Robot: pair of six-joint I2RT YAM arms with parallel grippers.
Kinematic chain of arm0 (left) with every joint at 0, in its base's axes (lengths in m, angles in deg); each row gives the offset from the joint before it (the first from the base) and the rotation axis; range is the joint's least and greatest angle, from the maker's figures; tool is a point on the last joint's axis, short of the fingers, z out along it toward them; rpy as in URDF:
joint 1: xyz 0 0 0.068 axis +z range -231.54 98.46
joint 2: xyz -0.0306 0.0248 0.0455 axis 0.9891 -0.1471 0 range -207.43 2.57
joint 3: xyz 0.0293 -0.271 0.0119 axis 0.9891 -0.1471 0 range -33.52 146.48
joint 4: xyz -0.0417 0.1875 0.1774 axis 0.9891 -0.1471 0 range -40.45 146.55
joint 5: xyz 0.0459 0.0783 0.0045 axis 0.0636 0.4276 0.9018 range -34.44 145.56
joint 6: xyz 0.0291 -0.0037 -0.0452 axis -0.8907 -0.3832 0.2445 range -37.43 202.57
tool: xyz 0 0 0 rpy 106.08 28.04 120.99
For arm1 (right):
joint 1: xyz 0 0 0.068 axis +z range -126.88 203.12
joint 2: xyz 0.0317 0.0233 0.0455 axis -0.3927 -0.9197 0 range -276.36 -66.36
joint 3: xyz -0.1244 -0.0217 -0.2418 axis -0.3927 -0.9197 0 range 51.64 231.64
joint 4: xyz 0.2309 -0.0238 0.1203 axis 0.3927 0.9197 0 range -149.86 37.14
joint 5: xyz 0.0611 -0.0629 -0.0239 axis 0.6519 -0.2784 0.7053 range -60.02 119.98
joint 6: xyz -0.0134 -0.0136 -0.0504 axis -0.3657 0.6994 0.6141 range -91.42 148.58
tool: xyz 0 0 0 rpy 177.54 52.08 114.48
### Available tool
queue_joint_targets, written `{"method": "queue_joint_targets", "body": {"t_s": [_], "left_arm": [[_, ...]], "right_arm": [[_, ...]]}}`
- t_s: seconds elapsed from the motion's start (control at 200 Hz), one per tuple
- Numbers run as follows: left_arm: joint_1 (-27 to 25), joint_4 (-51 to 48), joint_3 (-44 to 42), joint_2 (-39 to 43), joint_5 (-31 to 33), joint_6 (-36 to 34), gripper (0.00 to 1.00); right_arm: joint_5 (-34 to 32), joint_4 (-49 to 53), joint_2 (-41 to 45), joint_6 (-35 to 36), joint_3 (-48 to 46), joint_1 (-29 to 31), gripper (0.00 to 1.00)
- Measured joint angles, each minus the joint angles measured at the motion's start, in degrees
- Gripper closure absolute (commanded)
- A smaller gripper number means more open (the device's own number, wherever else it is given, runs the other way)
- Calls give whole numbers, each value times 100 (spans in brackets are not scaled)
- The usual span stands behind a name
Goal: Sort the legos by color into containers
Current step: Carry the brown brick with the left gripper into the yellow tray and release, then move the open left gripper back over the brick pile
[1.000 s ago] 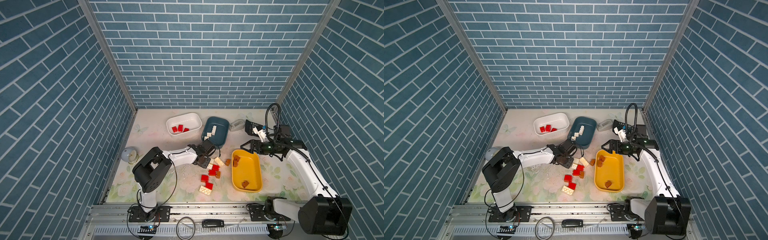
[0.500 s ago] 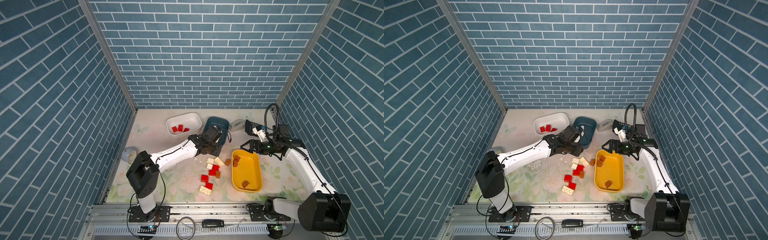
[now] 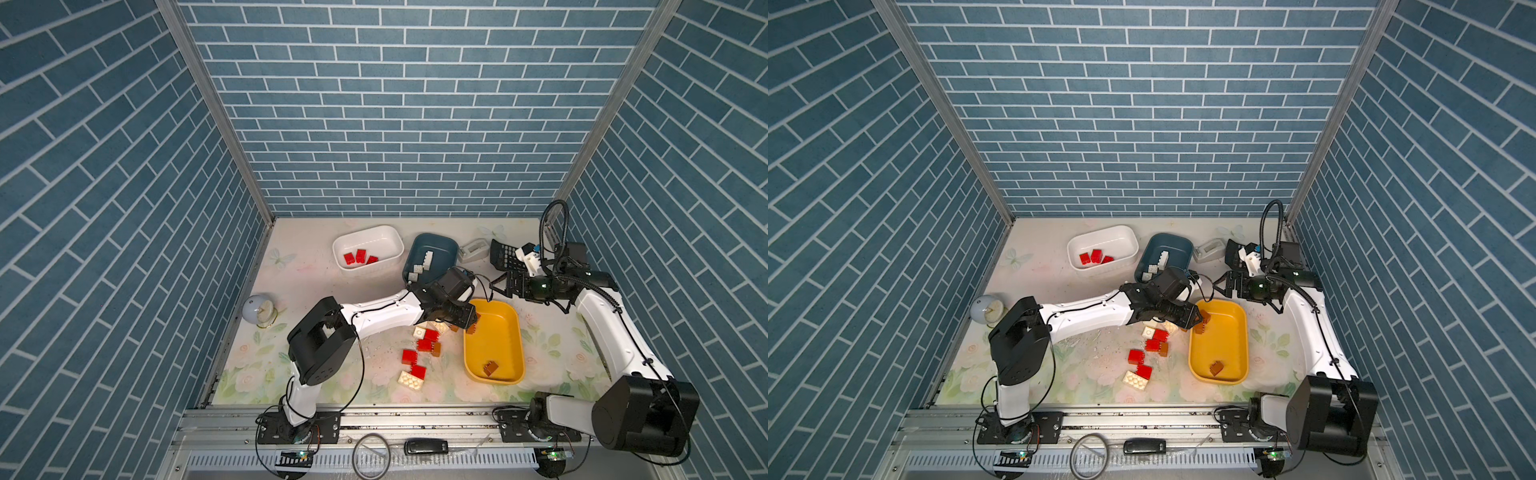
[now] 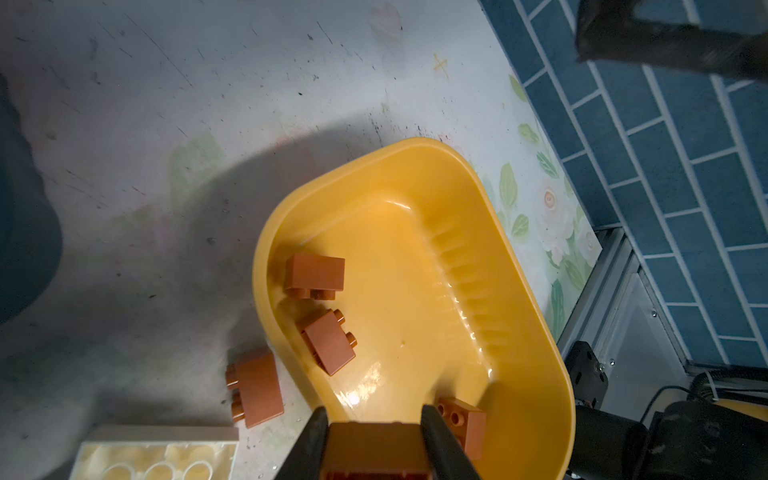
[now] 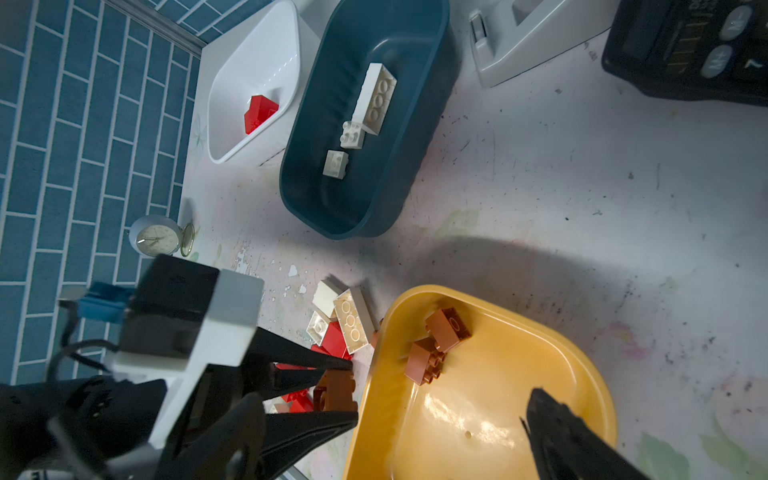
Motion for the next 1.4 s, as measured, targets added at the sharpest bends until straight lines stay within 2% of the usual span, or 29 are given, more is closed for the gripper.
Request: {"method": "queue_joint_targets", "body": {"t_s": [0.195,0.38,0.605,0.76,1.01,1.17,1.4], "left_arm": [[-33,101,11,-105,-225,68,53],[-42,221,61,-105,-332,87,52],[-35,61,63,22,-269,4,37],[72,-433,-33,592,-26,-275,29],[424,-1314,-533,1493,778,-400,28],[623,-1672,-1102,1545,1174,-46,27],[616,-1832,-1729,1611,1263,326,27]], "right_arm": [[-68,22,2,59,55,-90,2],[-68,52,2,72,57,-103,2],[-35,92,2,74,55,-103,2],[146,92,2,76,55,-101,3],[396,83,20,74,-31,111,2],[444,50,39,68,-181,356,2],[457,-101,39,39,-306,776,3]]}}
